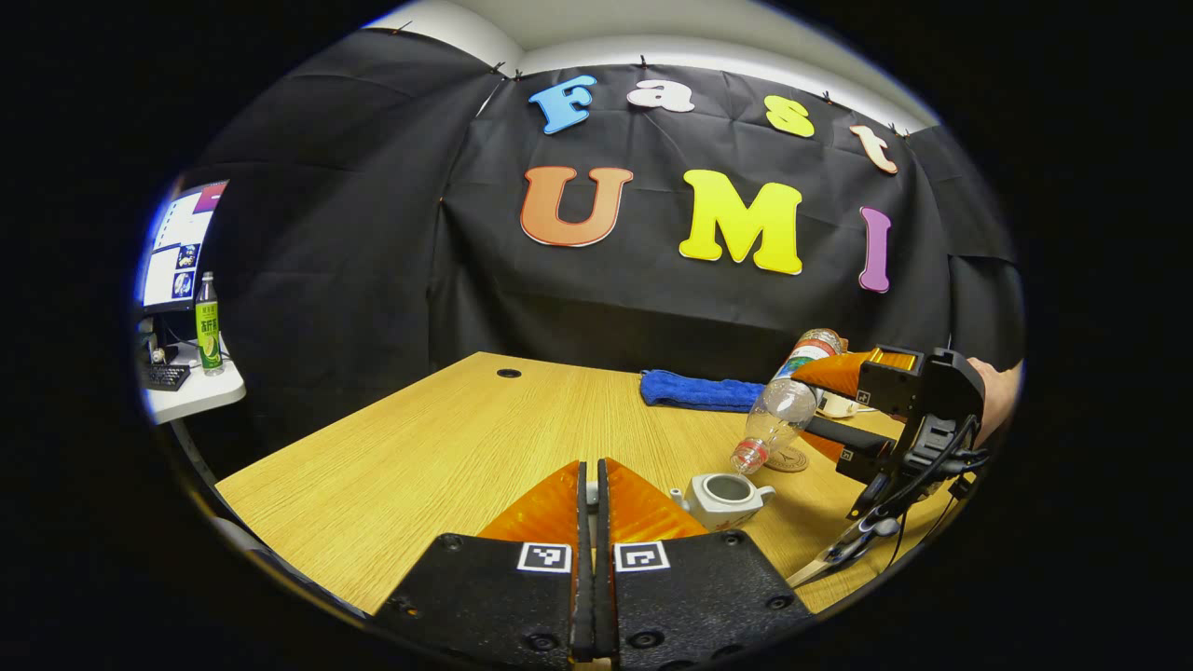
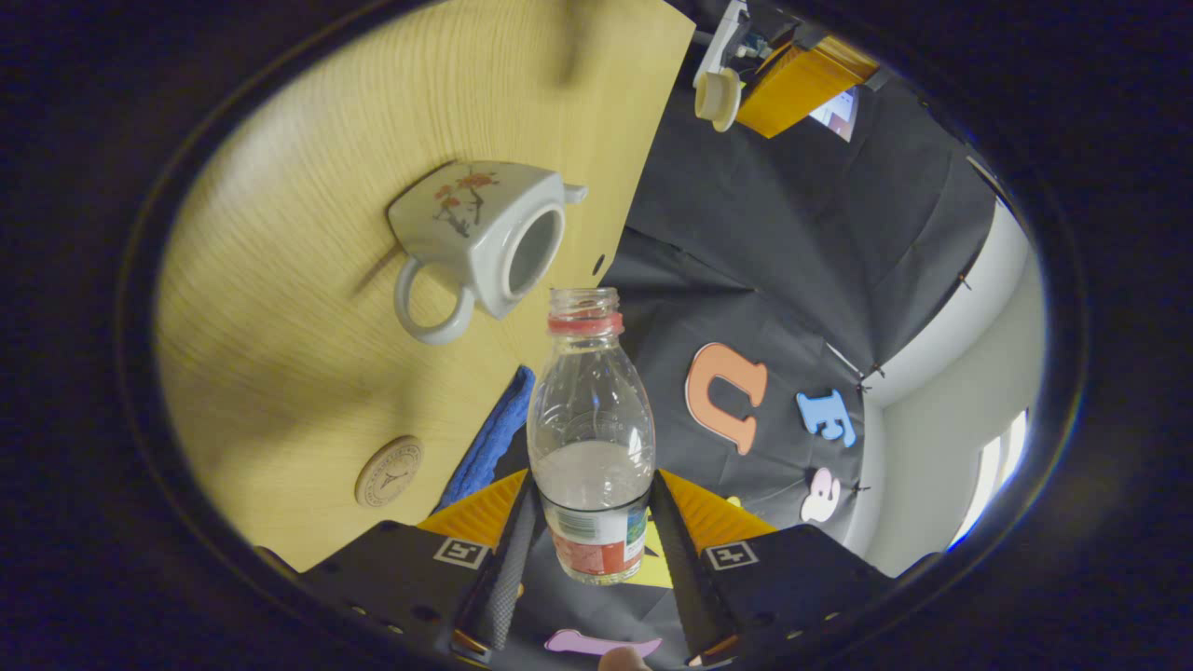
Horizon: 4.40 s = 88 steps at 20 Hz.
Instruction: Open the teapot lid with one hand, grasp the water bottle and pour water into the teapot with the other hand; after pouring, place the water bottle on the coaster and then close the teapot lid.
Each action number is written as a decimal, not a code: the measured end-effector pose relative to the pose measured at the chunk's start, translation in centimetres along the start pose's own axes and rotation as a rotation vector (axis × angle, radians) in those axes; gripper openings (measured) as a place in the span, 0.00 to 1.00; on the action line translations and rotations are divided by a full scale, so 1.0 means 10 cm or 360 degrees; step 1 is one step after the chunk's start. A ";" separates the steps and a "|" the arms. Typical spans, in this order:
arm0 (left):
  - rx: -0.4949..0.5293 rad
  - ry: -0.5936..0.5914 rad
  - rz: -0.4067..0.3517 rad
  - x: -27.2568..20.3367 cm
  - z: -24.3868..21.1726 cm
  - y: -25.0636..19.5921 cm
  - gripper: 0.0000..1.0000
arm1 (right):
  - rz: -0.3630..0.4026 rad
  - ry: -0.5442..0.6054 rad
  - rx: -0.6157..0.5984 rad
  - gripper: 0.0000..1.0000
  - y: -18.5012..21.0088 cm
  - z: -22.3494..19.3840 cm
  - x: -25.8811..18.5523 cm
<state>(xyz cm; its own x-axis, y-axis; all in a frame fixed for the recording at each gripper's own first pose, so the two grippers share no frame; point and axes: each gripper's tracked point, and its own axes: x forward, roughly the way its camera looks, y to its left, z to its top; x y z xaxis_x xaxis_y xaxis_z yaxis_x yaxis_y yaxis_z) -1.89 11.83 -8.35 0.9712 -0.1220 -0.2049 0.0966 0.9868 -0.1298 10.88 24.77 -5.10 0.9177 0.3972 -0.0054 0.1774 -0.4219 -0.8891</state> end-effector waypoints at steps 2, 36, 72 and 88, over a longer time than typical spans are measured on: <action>-0.0003 -0.0001 0.0001 0.00 0.01 0.00 0.03 | -0.0021 -0.0009 -0.0044 0.69 -0.04 0.00 0.02; 0.0081 -0.0038 -0.0011 0.01 0.25 -0.42 0.03 | 0.0329 0.0083 0.2257 0.69 -0.21 -0.36 -0.32; 0.0115 -0.0009 -0.0001 0.10 0.18 -0.50 0.00 | 0.0441 0.0408 0.3289 0.78 1.00 -0.89 0.43; 0.0084 -0.0023 -0.0177 0.34 0.21 -1.05 0.03 | 0.0171 0.0454 0.3197 0.95 0.75 -1.29 -0.69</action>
<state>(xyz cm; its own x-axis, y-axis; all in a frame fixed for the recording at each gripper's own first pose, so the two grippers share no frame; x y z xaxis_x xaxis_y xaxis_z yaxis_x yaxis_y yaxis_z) 0.80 1.26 -5.67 0.9567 -0.2301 -0.1782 0.2150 0.9715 -0.0999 10.44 8.35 -5.78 0.9498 0.2386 -0.2024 -0.2517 0.9669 -0.0410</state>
